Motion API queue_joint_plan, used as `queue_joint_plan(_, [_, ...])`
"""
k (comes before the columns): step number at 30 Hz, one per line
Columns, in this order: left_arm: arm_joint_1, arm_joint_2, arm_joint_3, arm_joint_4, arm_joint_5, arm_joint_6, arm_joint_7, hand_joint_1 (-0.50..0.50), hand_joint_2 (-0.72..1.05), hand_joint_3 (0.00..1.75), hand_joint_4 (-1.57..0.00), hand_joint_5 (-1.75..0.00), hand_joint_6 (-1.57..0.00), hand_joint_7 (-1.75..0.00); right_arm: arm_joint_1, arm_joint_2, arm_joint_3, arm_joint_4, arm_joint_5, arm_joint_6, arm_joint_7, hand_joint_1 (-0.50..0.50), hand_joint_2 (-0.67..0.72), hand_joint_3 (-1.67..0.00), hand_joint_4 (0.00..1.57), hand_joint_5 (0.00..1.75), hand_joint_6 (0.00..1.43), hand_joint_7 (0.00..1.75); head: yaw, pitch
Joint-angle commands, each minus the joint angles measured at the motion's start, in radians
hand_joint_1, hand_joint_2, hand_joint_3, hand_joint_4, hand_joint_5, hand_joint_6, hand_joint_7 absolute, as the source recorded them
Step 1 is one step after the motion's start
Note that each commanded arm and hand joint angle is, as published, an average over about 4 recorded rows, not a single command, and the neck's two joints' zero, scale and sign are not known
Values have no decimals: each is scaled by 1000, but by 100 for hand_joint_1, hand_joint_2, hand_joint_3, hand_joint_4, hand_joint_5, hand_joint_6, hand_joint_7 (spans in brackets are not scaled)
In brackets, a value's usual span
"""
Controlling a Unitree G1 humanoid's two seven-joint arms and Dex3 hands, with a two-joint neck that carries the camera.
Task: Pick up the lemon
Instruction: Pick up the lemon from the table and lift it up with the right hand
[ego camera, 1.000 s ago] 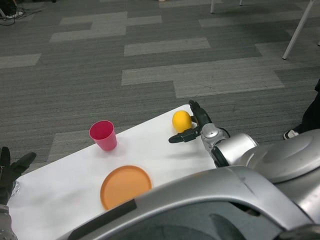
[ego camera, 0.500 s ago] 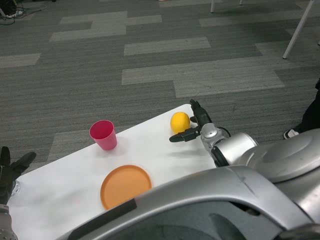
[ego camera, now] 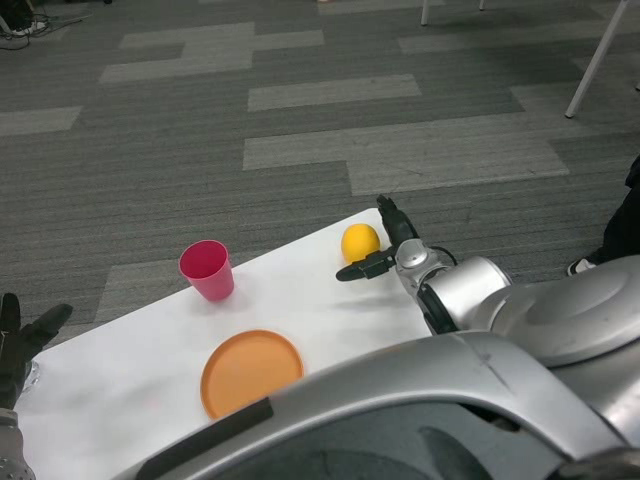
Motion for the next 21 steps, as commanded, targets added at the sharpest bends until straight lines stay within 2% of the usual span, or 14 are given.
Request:
queue_joint_plan(1, [-8,4,-3,0,-1,-1,2,50,105,9,0,0,0,0,-47,-3,1,-1,-28,37,-23,-38,-3,-24,0,10,0,0,-1,-2])
queue_joint_plan(7, [-9,3,-5,0,-1,-1,2,50,105,9,0,0,0,0,-67,9,2,1,-110,99,-54,-38,-3,-24,0,10,0,0,2,-3])
queue_joint_plan(11, [-9,1,-5,0,-1,-1,2,50,105,9,0,0,0,0,-70,14,2,2,-150,129,-73,-40,-10,-24,0,15,0,0,3,-4])
queue_joint_plan(18, [-9,1,-5,0,-1,-1,2,50,105,9,-2,0,0,0,-70,25,7,2,-213,155,-77,-42,-26,-24,0,44,0,0,0,-10])
queue_joint_plan(21, [-9,1,-5,0,-1,-1,2,50,105,9,0,0,0,0,-70,26,15,2,-233,161,-79,-42,-29,-30,0,61,0,0,2,-9])
